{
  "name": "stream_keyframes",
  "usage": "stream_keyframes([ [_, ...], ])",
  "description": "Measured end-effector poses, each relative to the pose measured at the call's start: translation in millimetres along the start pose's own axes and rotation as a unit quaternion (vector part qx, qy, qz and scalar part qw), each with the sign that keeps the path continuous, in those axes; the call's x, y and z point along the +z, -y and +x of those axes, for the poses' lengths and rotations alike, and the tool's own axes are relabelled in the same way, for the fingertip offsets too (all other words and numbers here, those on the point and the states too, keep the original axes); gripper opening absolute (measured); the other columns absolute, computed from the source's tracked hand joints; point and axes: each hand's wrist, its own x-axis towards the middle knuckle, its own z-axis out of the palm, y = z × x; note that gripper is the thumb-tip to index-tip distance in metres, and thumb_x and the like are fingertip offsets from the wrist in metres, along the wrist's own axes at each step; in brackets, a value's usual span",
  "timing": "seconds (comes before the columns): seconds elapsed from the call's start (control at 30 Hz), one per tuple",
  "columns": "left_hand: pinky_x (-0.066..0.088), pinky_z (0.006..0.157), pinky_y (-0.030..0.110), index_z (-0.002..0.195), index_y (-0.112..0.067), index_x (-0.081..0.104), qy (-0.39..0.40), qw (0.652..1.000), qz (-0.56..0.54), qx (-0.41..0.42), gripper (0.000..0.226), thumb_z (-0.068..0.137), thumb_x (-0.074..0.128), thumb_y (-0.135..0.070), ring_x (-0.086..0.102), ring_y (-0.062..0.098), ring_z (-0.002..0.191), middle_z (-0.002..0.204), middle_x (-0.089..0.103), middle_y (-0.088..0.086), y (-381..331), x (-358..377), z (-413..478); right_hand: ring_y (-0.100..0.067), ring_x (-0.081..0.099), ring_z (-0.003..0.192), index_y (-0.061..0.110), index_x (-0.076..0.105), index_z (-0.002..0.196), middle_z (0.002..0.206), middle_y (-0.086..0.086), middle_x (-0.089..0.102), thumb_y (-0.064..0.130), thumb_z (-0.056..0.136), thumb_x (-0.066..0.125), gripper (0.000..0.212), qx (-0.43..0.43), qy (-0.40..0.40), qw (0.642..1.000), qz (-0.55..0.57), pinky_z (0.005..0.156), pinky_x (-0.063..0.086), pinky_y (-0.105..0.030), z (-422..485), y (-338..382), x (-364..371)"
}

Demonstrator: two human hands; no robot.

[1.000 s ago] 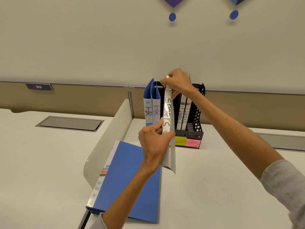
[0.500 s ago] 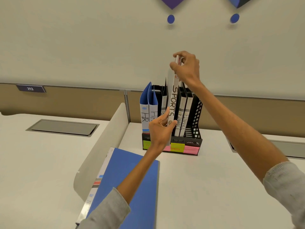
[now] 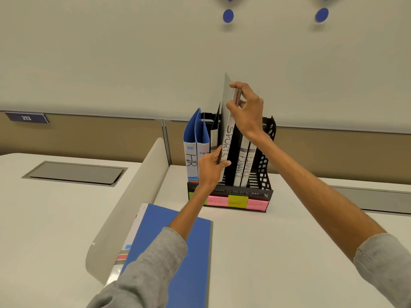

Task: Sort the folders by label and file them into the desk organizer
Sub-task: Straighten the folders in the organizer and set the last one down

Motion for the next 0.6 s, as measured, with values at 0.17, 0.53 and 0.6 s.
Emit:
stream_keyframes([
  [0.17, 0.055, 0.093, 0.034, 0.113, -0.010, 0.071, -0.014, 0.993, 0.118, -0.025, 0.038, 0.078, 0.080, -0.020, 0.070, 0.013, 0.096, 0.105, 0.075, 0.001, 11.1, 4.2, 10.6, 0.000, 0.061, 0.072, 0.009, 0.060, 0.121, 0.121, -0.001, 0.064, 0.006, 0.084, 0.061, 0.038, -0.020, 0.009, 1.000, 0.009, 0.070, 0.056, -0.019, -9.6, -19.1, 9.0],
  [0.53, 0.040, 0.055, 0.025, 0.057, -0.012, 0.064, -0.105, 0.975, 0.178, -0.083, 0.036, 0.075, 0.081, -0.037, 0.055, 0.013, 0.051, 0.049, 0.057, -0.004, 38.8, 10.6, 0.3, -0.027, 0.055, 0.127, 0.008, 0.057, 0.129, 0.142, -0.013, 0.052, 0.010, 0.092, 0.063, 0.038, -0.011, 0.041, 0.999, -0.006, 0.098, 0.052, -0.033, -21.4, -45.8, 22.3],
  [0.6, 0.044, 0.054, 0.026, 0.057, -0.010, 0.064, -0.104, 0.974, 0.178, -0.094, 0.036, 0.075, 0.082, -0.036, 0.056, 0.016, 0.051, 0.049, 0.058, -0.001, 38.8, 12.4, 1.1, -0.025, 0.059, 0.123, 0.007, 0.057, 0.129, 0.140, -0.013, 0.054, 0.012, 0.091, 0.065, 0.039, -0.028, 0.055, 0.998, -0.016, 0.099, 0.053, -0.035, -21.9, -46.1, 26.1],
])
